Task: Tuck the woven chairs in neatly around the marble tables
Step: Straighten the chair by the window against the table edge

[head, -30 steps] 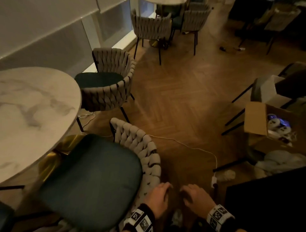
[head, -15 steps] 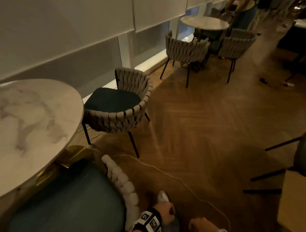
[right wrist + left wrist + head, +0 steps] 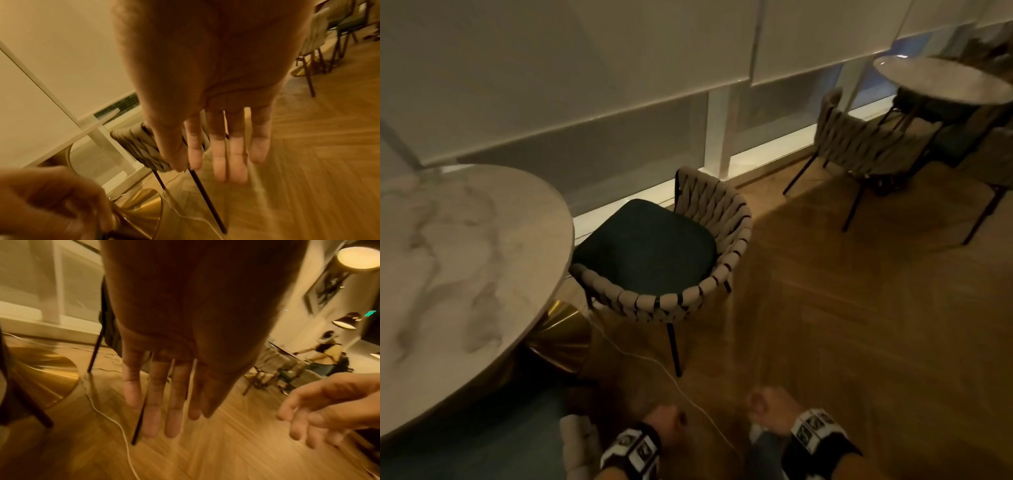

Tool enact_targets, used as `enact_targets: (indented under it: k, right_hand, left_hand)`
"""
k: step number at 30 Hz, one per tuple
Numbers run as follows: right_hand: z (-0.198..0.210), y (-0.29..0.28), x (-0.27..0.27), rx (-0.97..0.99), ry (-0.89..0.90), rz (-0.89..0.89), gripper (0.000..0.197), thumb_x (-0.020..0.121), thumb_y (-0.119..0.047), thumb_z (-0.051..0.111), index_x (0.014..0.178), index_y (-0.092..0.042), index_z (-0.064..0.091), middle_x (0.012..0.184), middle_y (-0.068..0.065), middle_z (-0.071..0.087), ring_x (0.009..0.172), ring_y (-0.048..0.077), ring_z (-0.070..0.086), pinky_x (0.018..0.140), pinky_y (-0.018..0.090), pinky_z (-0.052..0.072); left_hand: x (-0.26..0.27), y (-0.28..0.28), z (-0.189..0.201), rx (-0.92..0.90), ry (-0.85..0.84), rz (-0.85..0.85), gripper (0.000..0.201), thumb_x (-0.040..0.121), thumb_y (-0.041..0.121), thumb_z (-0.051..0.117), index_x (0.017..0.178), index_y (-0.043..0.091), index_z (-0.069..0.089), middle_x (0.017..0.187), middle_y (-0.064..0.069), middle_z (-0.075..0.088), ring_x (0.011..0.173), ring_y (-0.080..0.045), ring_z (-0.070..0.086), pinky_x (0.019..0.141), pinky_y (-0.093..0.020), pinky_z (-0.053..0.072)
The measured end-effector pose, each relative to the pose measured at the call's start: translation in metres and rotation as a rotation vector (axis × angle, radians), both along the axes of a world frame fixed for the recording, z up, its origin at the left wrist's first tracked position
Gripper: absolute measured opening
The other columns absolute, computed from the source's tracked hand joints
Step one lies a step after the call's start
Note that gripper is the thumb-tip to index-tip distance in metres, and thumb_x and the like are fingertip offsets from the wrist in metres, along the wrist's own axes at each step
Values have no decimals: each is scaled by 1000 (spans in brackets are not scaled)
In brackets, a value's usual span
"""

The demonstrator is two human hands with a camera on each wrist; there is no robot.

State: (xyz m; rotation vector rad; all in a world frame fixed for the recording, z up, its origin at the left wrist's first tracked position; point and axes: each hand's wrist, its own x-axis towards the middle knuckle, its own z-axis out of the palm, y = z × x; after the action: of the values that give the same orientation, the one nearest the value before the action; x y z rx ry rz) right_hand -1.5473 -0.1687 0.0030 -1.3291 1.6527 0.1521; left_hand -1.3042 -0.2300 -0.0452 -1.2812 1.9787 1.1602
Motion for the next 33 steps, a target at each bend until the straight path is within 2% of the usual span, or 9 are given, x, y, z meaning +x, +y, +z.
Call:
enact_targets:
  k: [4, 10, 15, 17, 19, 24, 28, 31, 33]
  right_hand:
    - [-10, -114, -34, -137, -34, -186, 63, 86, -24, 65, 139, -19, 30, 123, 12, 60, 110, 26, 58, 90, 33, 45]
    - [-32, -251, -51, -274, -181, -623, 92, 84, -18, 67, 146, -28, 1, 145, 18, 39, 125, 38, 46, 102, 54, 43]
    - [-53, -287, -34, -153, -372, -877, 110, 83, -4, 66, 140, -45, -19, 148, 21, 30, 110, 42, 55, 77, 53, 58]
    - [-59, -289, -26, -194, -305, -852, 112, 84, -6, 66, 139, -41, -25, 154, 20, 16, 104, 41, 56, 76, 54, 58]
    - [-67, -292, -27, -210, -293, -795, 113, 84, -5, 65, 139, -34, -30, 156, 18, 6, 113, 45, 50, 76, 51, 58]
    - [-87, -315, -58, -236, -214, -719, 116, 82, -6, 68, 140, -26, -30, 156, 19, 3, 129, 46, 35, 80, 42, 54]
    - [-85, -343, -113, -248, -109, -622, 141, 54, -51, 84, 137, -40, -30, 156, 13, 10, 133, 42, 30, 92, 63, 47]
    - [-81, -365, -155, -240, -132, -542, 116, 79, -17, 73, 142, -35, -23, 154, 14, 19, 129, 44, 37, 83, 60, 52]
    - [-72, -382, -181, -191, -150, -488, 108, 84, -13, 68, 143, -34, -21, 153, 17, 24, 123, 47, 44, 73, 55, 56]
  left_hand:
    - [11, -96, 7, -121, -70, 250, 37, 94, 24, 49, 128, 10, 47, 136, -14, 50, 124, -28, 48, 104, -35, 38]
    - [32, -208, 16, -506, -247, 613, 59, 86, 10, 51, 138, 14, 25, 142, -13, 37, 124, -34, 41, 98, -53, 43]
    - [31, -250, 19, -549, -369, 443, 72, 88, 17, 56, 144, 34, 15, 157, -4, 7, 140, -34, 14, 106, -62, 27]
    - [33, -254, 15, -491, -428, 320, 67, 89, 22, 55, 142, 40, 18, 158, 1, -5, 143, -34, -3, 109, -66, 16]
    - [34, -256, 11, -500, -450, 285, 68, 87, 20, 57, 141, 41, 22, 158, 5, -9, 143, -32, -13, 111, -68, 6]
    - [0, -242, 3, -544, -474, 332, 70, 85, 11, 54, 140, 40, 21, 158, 5, -2, 141, -30, -19, 106, -68, -12]
    - [-43, -233, 1, -557, -373, 379, 60, 90, 8, 44, 139, 38, 27, 157, 2, 12, 143, -29, -14, 106, -72, -10]
    - [-77, -228, 0, -568, -291, 324, 58, 89, 11, 49, 135, 40, 31, 152, 1, 22, 144, -30, -6, 102, -75, -13]
    - [-99, -223, -1, -549, -233, 308, 52, 90, 21, 52, 133, 43, 33, 148, 2, 27, 144, -29, 2, 100, -77, -11]
